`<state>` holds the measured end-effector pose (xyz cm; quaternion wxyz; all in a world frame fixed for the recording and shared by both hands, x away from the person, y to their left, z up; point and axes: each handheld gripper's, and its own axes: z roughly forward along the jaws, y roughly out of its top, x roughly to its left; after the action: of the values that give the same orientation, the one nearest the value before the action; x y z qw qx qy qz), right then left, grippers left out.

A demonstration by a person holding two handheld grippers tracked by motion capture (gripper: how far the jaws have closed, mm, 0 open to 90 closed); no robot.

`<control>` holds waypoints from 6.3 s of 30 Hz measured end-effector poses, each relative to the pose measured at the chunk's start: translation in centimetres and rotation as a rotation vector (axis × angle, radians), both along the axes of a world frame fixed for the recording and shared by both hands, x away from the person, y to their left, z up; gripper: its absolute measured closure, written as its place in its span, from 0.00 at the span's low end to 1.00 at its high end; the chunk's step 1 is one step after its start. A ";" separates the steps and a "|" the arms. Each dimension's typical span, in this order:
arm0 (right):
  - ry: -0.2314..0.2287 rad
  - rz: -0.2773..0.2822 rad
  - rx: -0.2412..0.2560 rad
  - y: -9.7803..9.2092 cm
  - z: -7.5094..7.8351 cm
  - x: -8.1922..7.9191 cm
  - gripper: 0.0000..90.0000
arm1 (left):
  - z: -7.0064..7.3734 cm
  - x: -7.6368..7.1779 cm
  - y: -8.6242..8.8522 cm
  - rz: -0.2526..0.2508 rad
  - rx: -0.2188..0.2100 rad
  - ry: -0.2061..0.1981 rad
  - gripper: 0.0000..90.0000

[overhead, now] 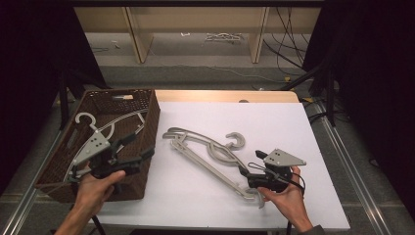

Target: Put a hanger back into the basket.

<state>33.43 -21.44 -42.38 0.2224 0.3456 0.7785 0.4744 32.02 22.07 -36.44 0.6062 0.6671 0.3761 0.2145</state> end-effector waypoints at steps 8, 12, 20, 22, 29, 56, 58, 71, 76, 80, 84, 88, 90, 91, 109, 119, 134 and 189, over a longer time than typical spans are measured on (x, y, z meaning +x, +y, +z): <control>0.012 -0.004 0.013 -0.1 -0.3 0.1 0.25 | -2.7 -1.8 -3.3 -0.067 0.021 -0.031 0.19; 0.017 -0.006 0.013 -0.2 -0.4 0.1 0.25 | -4.0 -2.4 -4.1 -0.101 0.010 -0.016 0.18; 0.018 -0.002 0.002 0.3 -0.5 0.0 0.25 | -6.3 -3.5 -4.2 -0.113 0.024 -0.006 0.18; 0.016 0.004 0.003 0.4 -0.5 0.0 0.25 | -6.6 -3.8 -4.2 -0.109 0.020 -0.010 0.18; 0.009 0.001 -0.009 0.2 -0.7 0.2 0.25 | -7.5 -4.4 -4.2 -0.106 0.041 0.018 0.18; 0.242 0.048 -0.270 2.9 -3.6 6.4 0.47 | -7.6 -4.2 -4.8 -0.117 0.098 -0.015 0.18; 0.273 0.050 -0.298 3.0 -3.9 6.9 0.50 | -7.6 -4.2 -4.9 -0.119 0.097 -0.017 0.18; 0.378 0.060 -0.348 3.1 -4.6 8.4 0.74 | -7.6 -4.2 -5.0 -0.128 0.107 -0.021 0.19; 0.415 0.067 -0.331 3.0 -4.7 8.7 0.83 | -7.6 -4.2 -5.0 -0.131 0.109 -0.018 0.20; 0.423 0.070 -0.330 3.1 -4.6 8.8 0.85 | -7.6 -4.2 -5.0 -0.137 0.113 -0.017 0.20; 0.419 0.065 -0.334 3.3 -4.4 8.8 0.86 | -7.6 -4.1 -5.1 -0.150 0.105 -0.017 0.20; 0.394 0.052 -0.325 3.3 -3.7 8.6 0.87 | -7.6 -4.2 -5.1 -0.145 0.116 -0.012 0.20; 0.392 0.036 -0.321 3.3 -3.5 8.5 0.87 | -7.6 -4.1 -5.2 -0.152 0.107 -0.017 0.20; 0.396 0.032 -0.318 3.3 -3.3 8.4 0.87 | -7.6 -4.2 -5.2 -0.151 0.103 -0.013 0.20; 0.312 0.002 -0.229 2.3 -1.9 8.3 0.91 | -7.6 -4.1 -5.1 -0.156 0.125 -0.014 0.20; 0.303 0.030 -0.218 1.8 -0.4 7.9 0.91 | -7.5 -4.1 -5.0 -0.153 0.124 -0.013 0.20; 0.212 0.138 -0.214 1.2 1.9 5.9 0.92 | -7.6 -4.1 -5.1 -0.152 0.144 -0.017 0.20; 0.093 0.332 -0.358 1.4 3.5 -1.7 0.92 | -3.0 3.2 -15.1 -0.453 0.536 0.031 0.55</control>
<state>31.76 -19.99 -38.93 0.1628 0.1894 0.9057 0.3426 35.20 6.98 -39.44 0.4360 0.8722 0.1580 0.1557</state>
